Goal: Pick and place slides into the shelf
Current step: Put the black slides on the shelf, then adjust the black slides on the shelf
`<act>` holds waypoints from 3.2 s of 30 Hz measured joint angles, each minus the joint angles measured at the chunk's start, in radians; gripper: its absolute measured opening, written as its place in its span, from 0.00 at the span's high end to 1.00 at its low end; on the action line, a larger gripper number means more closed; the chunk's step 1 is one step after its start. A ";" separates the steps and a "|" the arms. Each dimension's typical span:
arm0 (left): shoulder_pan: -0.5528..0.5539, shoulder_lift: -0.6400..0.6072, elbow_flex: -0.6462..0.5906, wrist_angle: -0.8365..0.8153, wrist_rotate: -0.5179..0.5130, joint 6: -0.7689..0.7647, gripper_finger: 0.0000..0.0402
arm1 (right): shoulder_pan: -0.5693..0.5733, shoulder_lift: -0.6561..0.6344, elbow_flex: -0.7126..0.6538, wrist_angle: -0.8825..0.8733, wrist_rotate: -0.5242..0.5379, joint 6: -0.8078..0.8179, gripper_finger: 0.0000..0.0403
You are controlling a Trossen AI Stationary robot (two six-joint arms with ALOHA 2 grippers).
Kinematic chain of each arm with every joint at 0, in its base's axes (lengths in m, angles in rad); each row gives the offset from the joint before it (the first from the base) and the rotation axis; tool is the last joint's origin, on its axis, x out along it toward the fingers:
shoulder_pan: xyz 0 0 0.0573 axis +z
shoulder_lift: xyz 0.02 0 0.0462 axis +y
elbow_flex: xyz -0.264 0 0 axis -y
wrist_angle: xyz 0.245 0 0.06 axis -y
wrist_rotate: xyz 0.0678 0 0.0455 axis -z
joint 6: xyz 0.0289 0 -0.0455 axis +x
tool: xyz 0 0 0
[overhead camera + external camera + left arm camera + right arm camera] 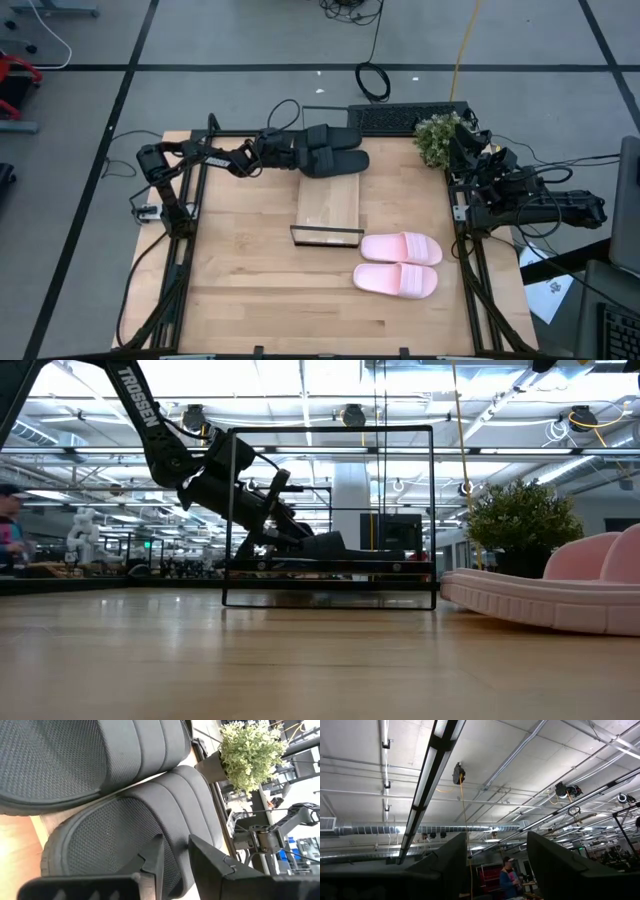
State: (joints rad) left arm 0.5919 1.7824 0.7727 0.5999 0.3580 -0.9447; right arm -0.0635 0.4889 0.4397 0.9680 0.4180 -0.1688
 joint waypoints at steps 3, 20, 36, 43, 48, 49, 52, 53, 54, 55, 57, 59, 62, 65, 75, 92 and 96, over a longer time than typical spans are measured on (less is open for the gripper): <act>0.003 0.000 0.000 0.000 0.002 -0.006 0.79 | 0.000 0.000 0.000 0.000 0.000 0.000 0.51; 0.025 -0.166 -0.001 -0.243 -0.063 0.077 0.96 | 0.000 0.000 0.000 0.000 0.000 0.000 0.51; 0.052 -0.368 -0.001 -0.617 -0.251 0.232 0.99 | 0.000 0.000 0.000 0.008 -0.004 0.011 0.51; 0.100 -0.314 -0.001 -0.609 -0.335 0.266 0.94 | 0.000 0.000 0.000 0.008 -0.004 0.001 0.51; 0.128 -0.233 0.000 -0.511 -0.320 0.261 0.91 | 0.000 0.000 0.000 0.008 -0.004 0.000 0.51; 0.133 -0.217 -0.001 -0.487 -0.306 0.255 0.90 | 0.000 0.000 0.000 0.008 -0.003 0.000 0.51; 0.141 -0.167 0.000 -0.387 -0.274 0.241 0.89 | 0.000 0.000 0.000 0.008 -0.003 0.000 0.51; 0.145 -0.152 0.000 -0.365 -0.261 0.230 0.89 | 0.000 0.000 0.000 0.007 -0.003 0.000 0.51; 0.147 -0.137 0.000 -0.344 -0.248 0.221 0.89 | 0.000 0.000 0.000 0.007 -0.003 0.000 0.51; 0.148 -0.121 0.000 -0.315 -0.236 0.210 0.89 | 0.000 0.000 0.000 0.007 -0.003 0.000 0.51; 0.148 -0.102 0.000 -0.276 -0.219 0.200 0.89 | 0.000 0.000 0.000 0.007 -0.002 0.000 0.51; 0.148 -0.089 0.000 -0.254 -0.213 0.197 0.89 | 0.000 0.000 0.000 0.007 -0.002 0.000 0.51; 0.148 -0.087 0.000 -0.245 -0.210 0.193 0.89 | 0.000 0.000 0.000 0.006 0.000 -0.001 0.51; 0.149 -0.087 -0.001 -0.240 -0.210 0.202 0.89 | 0.000 0.000 0.000 0.006 0.000 -0.004 0.51; 0.174 -0.087 0.000 -0.205 -0.219 0.201 0.89 | 0.000 0.004 0.000 -0.001 0.000 -0.002 0.51; 0.164 -0.087 0.000 -0.269 -0.198 0.199 0.89 | 0.000 0.010 0.000 0.000 0.000 0.010 0.51; 0.145 -0.087 0.000 -0.284 -0.196 0.191 0.89 | 0.000 0.010 0.000 0.000 0.000 0.010 0.51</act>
State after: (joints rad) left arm 0.7365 1.6955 0.7723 0.3161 0.1622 -0.7540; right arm -0.0639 0.4992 0.4397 0.9676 0.4180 -0.1593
